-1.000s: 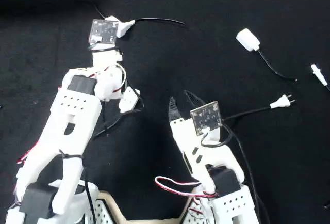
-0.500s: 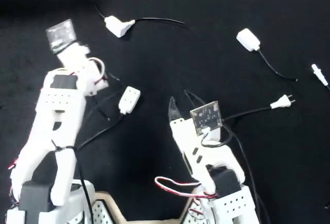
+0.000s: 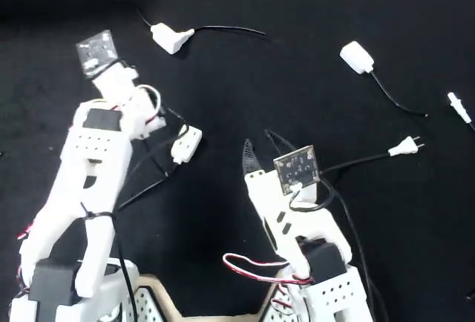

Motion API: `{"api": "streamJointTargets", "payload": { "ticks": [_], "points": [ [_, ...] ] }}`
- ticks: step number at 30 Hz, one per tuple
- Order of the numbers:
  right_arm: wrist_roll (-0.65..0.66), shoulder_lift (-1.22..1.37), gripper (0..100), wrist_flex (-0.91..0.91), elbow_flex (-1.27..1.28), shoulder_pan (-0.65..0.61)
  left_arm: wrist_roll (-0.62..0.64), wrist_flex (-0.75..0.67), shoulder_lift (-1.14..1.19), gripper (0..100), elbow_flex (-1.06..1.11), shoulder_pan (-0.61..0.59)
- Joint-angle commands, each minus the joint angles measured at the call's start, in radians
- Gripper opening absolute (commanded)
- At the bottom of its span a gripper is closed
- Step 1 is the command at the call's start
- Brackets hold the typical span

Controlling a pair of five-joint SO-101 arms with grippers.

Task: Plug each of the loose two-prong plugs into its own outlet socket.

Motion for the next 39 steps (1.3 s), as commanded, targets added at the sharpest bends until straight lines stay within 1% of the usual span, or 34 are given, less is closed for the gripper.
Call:
{"api": "streamJointTargets", "payload": {
  "ticks": [1,4,7,9,13,14,16,17,21,26,30,33,34,36,37,39],
  "points": [
    [-0.003,-0.074,13.8,-0.018,-0.004,0.012,0.003,-0.017,-0.025,3,0.004,0.022],
    [-0.003,-0.074,13.8,-0.018,-0.004,0.014,0.008,-0.017,-0.060,3,0.015,0.028],
    [-0.003,-0.074,13.8,-0.021,-0.004,0.014,0.006,-0.038,-0.097,3,0.091,0.007],
    [-0.006,-0.074,13.8,-0.023,-0.004,0.012,0.006,-0.120,-0.127,3,0.160,-0.004],
    [-0.009,-0.074,13.8,-0.023,-0.004,0.012,0.078,-0.305,-0.232,3,0.309,0.015],
    [-0.008,-0.074,13.8,-0.023,-0.004,0.012,0.058,-0.331,-0.261,3,0.343,0.015],
    [-0.008,-0.074,13.8,-0.023,-0.004,0.012,-0.034,-0.344,-0.319,3,0.390,0.010],
    [-0.008,-0.074,13.8,-0.023,-0.004,0.012,-0.029,-0.345,-0.338,3,0.395,0.007],
    [-0.009,-0.074,13.8,-0.023,-0.004,0.012,0.115,-0.338,-0.365,3,0.394,-0.010],
    [-0.009,-0.074,13.8,-0.023,-0.004,0.012,0.265,-0.339,-0.305,3,0.367,-0.016],
    [-0.009,-0.074,13.8,-0.023,-0.004,0.012,0.434,-0.338,-0.175,3,0.298,-0.024],
    [-0.009,-0.074,13.8,-0.023,-0.004,0.012,0.497,-0.336,-0.032,3,0.226,-0.030],
    [-0.009,-0.074,13.8,-0.025,-0.004,0.012,0.517,-0.334,0.020,3,0.197,-0.048],
    [-0.009,-0.074,13.8,-0.025,-0.004,0.012,0.555,-0.284,0.118,3,0.113,-0.088],
    [-0.009,-0.074,13.8,-0.025,-0.004,0.012,0.568,-0.229,0.166,3,0.050,-0.107],
    [-0.009,-0.074,13.8,-0.025,-0.004,0.012,0.594,-0.066,0.256,3,-0.099,-0.125]
  ]
}}
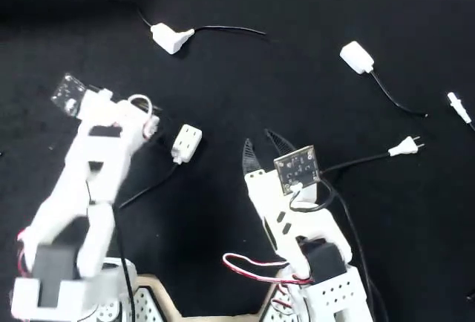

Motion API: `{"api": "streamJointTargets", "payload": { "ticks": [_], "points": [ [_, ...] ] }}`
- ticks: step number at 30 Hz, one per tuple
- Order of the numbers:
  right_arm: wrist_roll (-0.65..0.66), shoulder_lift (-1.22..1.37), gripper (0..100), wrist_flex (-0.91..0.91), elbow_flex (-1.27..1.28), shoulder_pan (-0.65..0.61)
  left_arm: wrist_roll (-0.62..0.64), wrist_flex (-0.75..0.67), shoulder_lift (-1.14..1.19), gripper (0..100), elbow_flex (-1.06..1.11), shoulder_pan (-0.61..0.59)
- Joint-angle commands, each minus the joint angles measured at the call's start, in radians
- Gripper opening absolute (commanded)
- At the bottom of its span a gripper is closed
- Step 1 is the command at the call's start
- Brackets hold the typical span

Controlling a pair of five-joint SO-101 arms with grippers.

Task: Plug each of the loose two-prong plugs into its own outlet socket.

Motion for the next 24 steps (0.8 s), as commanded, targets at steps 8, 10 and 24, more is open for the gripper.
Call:
{"api": "streamJointTargets", "payload": {
  "ticks": [8,10,24],
  "points": [
    [-0.009,-0.074,13.8,-0.018,-0.004,0.012,0.094,0.666,0.353,3,-0.645,0.010],
    [-0.009,-0.074,13.8,-0.018,-0.004,0.012,0.095,0.697,0.373,3,-0.688,0.018],
    [-0.005,-0.074,13.8,-0.018,-0.004,0.012,0.192,0.720,0.336,3,-0.785,0.168]
  ]
}}
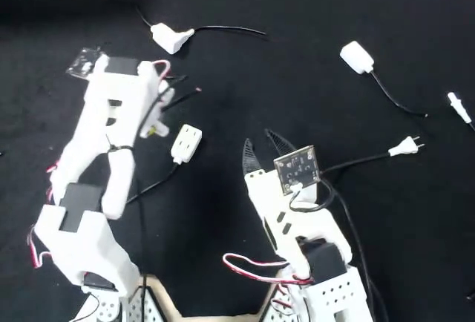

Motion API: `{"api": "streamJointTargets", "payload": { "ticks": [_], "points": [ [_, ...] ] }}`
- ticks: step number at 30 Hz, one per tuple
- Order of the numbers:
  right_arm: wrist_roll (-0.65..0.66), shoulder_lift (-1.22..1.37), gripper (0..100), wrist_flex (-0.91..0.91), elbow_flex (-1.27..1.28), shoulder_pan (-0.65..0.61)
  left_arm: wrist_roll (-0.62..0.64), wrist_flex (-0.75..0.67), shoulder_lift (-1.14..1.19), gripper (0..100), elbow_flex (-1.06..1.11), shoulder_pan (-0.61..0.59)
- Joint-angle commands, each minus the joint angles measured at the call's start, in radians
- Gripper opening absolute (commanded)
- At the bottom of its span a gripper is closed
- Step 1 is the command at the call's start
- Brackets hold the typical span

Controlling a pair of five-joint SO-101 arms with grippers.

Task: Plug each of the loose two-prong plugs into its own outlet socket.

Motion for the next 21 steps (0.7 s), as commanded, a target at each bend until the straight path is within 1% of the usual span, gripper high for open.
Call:
{"api": "streamJointTargets", "payload": {
  "ticks": [1,4,7,13,16,21],
  "points": [
    [-0.003,-0.074,13.8,-0.018,-0.004,0.012,0.037,0.006,-0.051,3,-0.053,0.061],
    [-0.003,-0.074,13.8,-0.018,-0.004,0.014,0.037,0.021,-0.055,3,-0.053,0.090],
    [-0.003,-0.074,13.8,-0.018,-0.004,0.014,0.035,0.068,-0.054,3,-0.082,0.091],
    [-0.003,-0.074,13.8,-0.018,-0.004,0.014,0.038,0.061,-0.054,3,-0.090,0.091],
    [-0.002,-0.074,13.8,-0.018,-0.004,0.014,0.040,0.021,-0.044,3,-0.081,0.093],
    [-0.002,-0.074,13.8,-0.018,-0.004,0.014,0.040,0.008,-0.043,3,-0.062,0.105]
  ]
}}
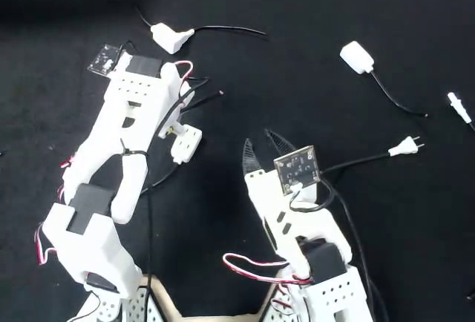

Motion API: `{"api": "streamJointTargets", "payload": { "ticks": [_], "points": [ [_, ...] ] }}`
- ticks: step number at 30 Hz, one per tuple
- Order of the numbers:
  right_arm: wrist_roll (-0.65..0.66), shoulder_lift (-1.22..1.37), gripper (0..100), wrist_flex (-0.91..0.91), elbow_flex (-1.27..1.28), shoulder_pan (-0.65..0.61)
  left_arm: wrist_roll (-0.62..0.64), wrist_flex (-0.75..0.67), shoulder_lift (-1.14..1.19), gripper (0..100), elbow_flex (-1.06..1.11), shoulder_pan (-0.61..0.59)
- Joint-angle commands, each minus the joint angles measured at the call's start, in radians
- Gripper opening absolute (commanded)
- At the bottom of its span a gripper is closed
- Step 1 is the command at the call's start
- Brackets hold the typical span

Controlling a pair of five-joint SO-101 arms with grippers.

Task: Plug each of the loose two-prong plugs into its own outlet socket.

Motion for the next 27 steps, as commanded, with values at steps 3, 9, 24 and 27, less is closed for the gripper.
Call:
{"api": "streamJointTargets", "payload": {
  "ticks": [3,9,24,27],
  "points": [
    [-0.002,-0.074,13.8,-0.018,-0.004,0.014,0.008,-0.021,-0.043,3,-0.018,0.036],
    [-0.002,-0.074,13.8,-0.017,-0.004,0.014,0.008,-0.020,-0.043,3,-0.015,0.073],
    [-0.002,-0.074,13.8,-0.012,-0.004,0.014,0.008,-0.133,-0.041,3,0.070,0.077],
    [-0.002,-0.074,13.8,-0.012,-0.004,0.014,0.008,-0.129,-0.041,3,0.070,0.076]
  ]
}}
